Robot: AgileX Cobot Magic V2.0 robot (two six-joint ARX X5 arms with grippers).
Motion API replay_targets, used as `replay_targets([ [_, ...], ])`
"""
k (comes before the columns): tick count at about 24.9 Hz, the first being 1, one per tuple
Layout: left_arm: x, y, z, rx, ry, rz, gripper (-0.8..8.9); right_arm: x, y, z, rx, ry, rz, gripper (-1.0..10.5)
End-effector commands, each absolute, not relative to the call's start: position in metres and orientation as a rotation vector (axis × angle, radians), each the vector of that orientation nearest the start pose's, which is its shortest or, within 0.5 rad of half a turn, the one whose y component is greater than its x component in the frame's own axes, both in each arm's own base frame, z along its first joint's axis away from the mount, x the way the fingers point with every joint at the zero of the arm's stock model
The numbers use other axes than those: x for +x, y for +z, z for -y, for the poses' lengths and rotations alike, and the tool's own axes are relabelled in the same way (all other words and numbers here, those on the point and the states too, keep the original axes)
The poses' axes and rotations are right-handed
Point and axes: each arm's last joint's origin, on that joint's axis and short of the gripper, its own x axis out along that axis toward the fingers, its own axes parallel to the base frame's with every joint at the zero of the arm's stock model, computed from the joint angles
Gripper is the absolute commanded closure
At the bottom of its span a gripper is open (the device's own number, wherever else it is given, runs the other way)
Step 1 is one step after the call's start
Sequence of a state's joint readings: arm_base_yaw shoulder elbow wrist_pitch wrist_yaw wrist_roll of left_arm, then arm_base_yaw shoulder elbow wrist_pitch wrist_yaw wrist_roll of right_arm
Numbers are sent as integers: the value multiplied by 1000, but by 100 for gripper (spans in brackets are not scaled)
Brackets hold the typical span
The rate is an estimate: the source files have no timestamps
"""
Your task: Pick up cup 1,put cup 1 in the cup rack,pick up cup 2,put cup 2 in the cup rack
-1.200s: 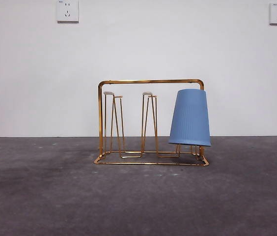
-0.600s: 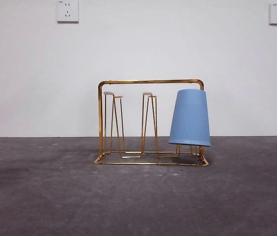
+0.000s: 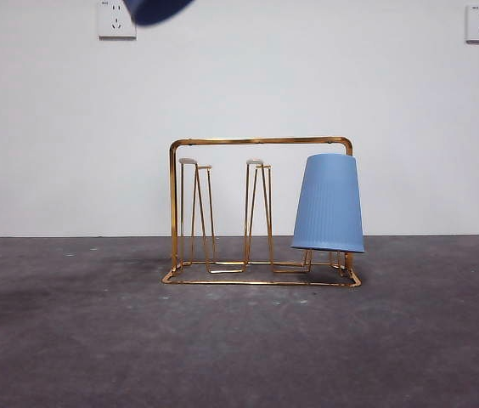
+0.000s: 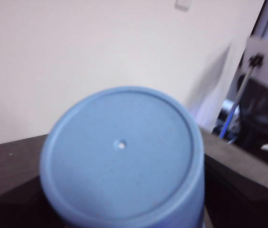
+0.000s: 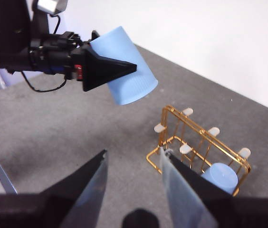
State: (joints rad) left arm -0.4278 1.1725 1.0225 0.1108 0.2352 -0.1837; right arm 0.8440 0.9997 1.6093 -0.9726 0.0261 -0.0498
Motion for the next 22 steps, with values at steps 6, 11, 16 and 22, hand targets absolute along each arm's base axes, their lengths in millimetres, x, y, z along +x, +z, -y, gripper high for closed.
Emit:
replay_targets([
  [6,271,328,136,-34,-591,-198,822,89,479,-99,-215,817,-324,756],
  [11,288,303,145,5,-574,-273,822,89,477,-98,-228,816,-354,757],
  [16,299,283,150,49,-544,-320,822,88,476,-98,-232,815,-362,757],
  [22,309,267,158,68,-552,-337,822,88,475,-98,-232,815,-365,757],
])
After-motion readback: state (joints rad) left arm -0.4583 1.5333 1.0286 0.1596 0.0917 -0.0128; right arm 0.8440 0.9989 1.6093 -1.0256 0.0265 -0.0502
